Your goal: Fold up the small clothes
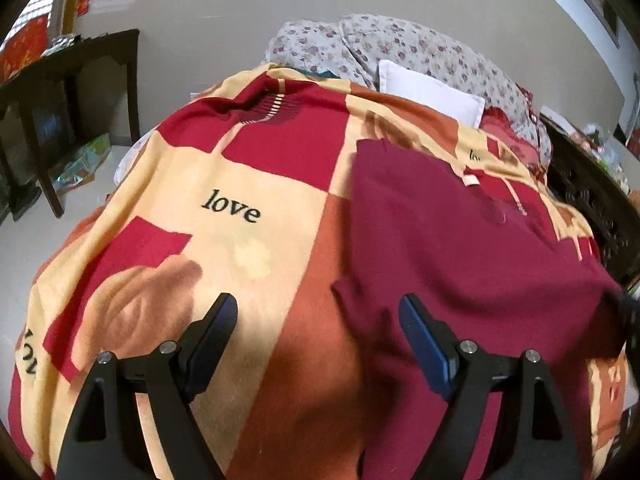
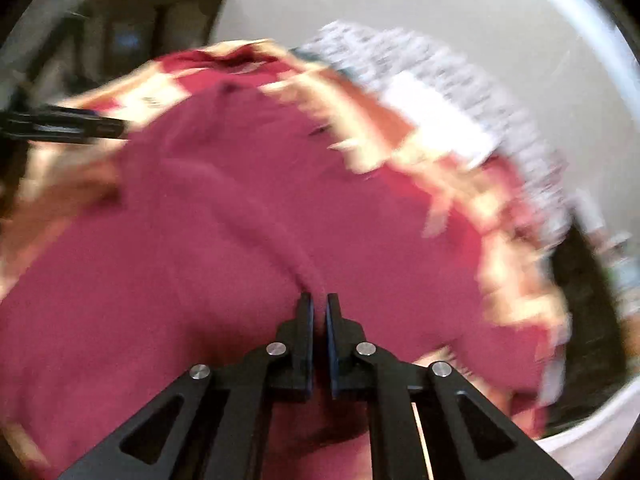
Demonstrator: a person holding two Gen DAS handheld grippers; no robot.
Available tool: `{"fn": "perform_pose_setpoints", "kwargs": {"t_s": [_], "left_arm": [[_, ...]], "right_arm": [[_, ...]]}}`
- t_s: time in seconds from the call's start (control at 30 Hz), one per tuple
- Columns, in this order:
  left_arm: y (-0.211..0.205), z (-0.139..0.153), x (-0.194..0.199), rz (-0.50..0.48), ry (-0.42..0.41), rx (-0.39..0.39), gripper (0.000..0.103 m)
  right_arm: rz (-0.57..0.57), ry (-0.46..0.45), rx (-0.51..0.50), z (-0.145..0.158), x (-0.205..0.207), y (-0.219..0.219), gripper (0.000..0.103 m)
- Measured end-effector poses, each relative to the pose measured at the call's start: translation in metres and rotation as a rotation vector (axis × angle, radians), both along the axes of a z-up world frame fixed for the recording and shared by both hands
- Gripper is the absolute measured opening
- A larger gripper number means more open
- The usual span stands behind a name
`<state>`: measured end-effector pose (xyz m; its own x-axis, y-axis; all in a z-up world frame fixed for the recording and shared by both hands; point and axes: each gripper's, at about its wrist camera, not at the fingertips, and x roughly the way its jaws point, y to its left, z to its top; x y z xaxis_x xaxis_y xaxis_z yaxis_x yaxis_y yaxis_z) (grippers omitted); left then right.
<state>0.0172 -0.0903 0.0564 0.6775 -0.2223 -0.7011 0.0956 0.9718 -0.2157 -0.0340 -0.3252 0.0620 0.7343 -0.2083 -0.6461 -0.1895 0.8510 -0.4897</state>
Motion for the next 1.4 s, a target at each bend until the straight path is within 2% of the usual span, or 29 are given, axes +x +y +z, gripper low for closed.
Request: {"fn": "perform_pose_setpoints", "kwargs": {"t_s": [0.07,0.13,0.2,0.27,0.37,0.47,0.53,0.6,0.7,0.77,0.83,0.97,1.13,1.2,1.3,1.4], "left_arm": [[0.0,-0.003,0.004,0.003,0.02,-0.013,0.082],[-0.002,-0.006,0.007,0.003,0.035,-0.02,0.082],[-0.006,-0.008,0.007,-0.003,0.035,-0.017,0.082],[-0.014,-0.009,0.008,-0.012,0.03,0.003,0.082],[-0.023,-0.007,0.009,-0.035,0.027,0.018,0.082],[-0.031,-0.002,0.012,-0.049,0.013,0.032,0.082],[-0.036,-0.001,0.018,-0.053,0.009,0.035,0.082],[-0.044,-0.002,0.023,-0.061,0.009,0.041,0.083],[-0.054,-0.01,0.031,-0.052,0.013,0.088,0.083],[-0.052,-0.019,0.034,-0.039,0.034,0.102,0.083],[-0.047,-0.027,0.036,-0.025,0.053,0.11,0.083],[-0.034,-0.035,0.034,-0.022,0.045,0.071,0.086],[-0.033,-0.038,0.028,-0.041,0.011,0.087,0.087],[-0.032,-0.038,0.026,-0.046,-0.001,0.084,0.087],[-0.029,-0.037,0.023,-0.051,-0.009,0.08,0.087],[-0.024,-0.038,0.02,-0.037,-0.018,0.064,0.087]], "right_arm": [[-0.061,-0.075,-0.092,0.012,0.016,-0.016,0.005],[-0.106,-0.085,-0.08,0.019,0.032,-0.032,0.005],[-0.157,-0.043,-0.004,0.018,0.06,-0.057,0.005],[-0.198,-0.018,0.012,0.008,0.079,-0.069,0.005],[-0.261,0.056,0.126,-0.023,0.115,-0.097,0.009],[-0.283,0.044,0.196,-0.022,0.108,-0.104,0.031],[-0.257,-0.02,0.288,0.001,0.093,-0.098,0.071],[-0.209,-0.066,0.376,0.018,0.081,-0.085,0.078],[-0.081,-0.025,0.475,0.027,0.086,-0.049,0.078],[0.0,0.012,0.514,0.021,0.095,-0.019,0.076],[0.043,0.03,0.518,0.013,0.108,0.004,0.065],[0.167,0.082,0.626,-0.001,0.146,0.042,0.065],[0.263,0.131,0.604,-0.009,0.201,0.081,0.065],[0.273,0.164,0.547,-0.018,0.219,0.093,0.065],[0.31,0.196,0.489,-0.028,0.228,0.107,0.011],[0.357,0.165,0.478,-0.021,0.225,0.119,0.004]]}}
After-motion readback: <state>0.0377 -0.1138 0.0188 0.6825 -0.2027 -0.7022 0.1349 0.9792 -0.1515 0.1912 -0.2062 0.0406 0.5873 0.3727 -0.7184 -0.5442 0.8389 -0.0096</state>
